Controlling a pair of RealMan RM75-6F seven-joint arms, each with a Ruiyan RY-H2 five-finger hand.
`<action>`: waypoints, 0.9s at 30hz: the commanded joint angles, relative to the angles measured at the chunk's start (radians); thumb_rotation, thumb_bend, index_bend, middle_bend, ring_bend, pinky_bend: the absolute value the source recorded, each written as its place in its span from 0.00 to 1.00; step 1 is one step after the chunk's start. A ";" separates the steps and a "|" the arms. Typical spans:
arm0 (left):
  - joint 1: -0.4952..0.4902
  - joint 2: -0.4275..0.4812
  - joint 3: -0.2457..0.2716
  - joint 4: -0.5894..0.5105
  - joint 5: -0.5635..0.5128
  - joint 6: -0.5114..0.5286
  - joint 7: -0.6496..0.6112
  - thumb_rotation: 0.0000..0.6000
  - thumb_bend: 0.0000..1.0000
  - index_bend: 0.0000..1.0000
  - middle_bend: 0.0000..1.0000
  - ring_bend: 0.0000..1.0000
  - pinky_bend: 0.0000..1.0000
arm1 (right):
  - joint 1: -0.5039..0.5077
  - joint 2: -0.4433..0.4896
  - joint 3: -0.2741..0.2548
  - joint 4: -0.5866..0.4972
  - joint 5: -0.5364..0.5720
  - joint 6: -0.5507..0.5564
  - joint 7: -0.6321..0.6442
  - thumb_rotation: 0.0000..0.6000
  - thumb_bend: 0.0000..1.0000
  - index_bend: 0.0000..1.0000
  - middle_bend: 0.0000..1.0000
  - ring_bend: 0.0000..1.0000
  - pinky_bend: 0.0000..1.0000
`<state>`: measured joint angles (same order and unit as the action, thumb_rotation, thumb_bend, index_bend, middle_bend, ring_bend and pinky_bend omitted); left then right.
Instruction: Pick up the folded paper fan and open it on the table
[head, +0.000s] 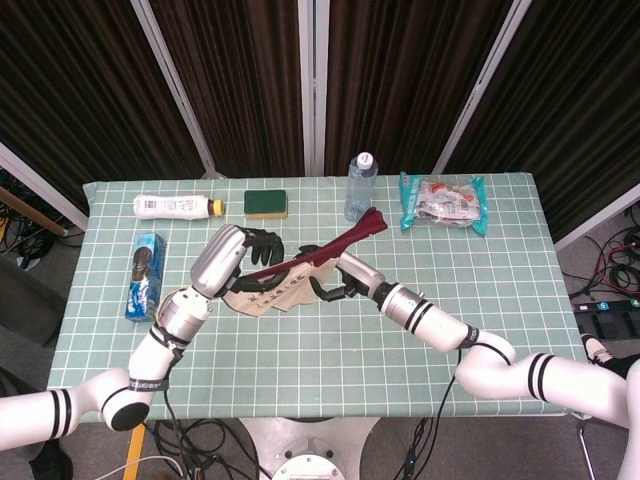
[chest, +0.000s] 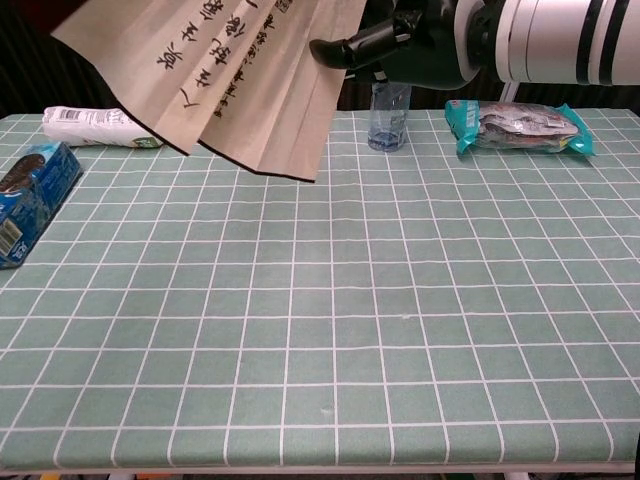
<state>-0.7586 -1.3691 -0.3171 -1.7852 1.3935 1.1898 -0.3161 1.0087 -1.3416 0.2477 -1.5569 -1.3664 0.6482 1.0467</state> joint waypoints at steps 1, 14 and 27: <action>0.008 0.005 0.006 0.007 0.004 0.006 0.004 1.00 0.37 0.65 0.69 0.67 0.71 | -0.008 -0.022 0.013 0.009 0.055 0.031 -0.114 1.00 0.69 0.69 0.34 0.14 0.00; 0.052 0.015 0.087 0.127 0.088 0.047 0.111 1.00 0.37 0.65 0.69 0.67 0.70 | -0.112 -0.004 -0.042 -0.002 0.124 0.232 -0.617 1.00 0.71 0.73 0.36 0.16 0.00; 0.078 -0.067 0.165 0.267 0.215 0.126 0.446 1.00 0.37 0.65 0.69 0.67 0.70 | -0.210 -0.035 -0.115 0.081 0.024 0.429 -1.001 1.00 0.70 0.65 0.35 0.16 0.00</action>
<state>-0.6883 -1.4054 -0.1736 -1.5539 1.5786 1.2953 0.0665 0.8264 -1.3603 0.1543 -1.5033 -1.3138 1.0319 0.1063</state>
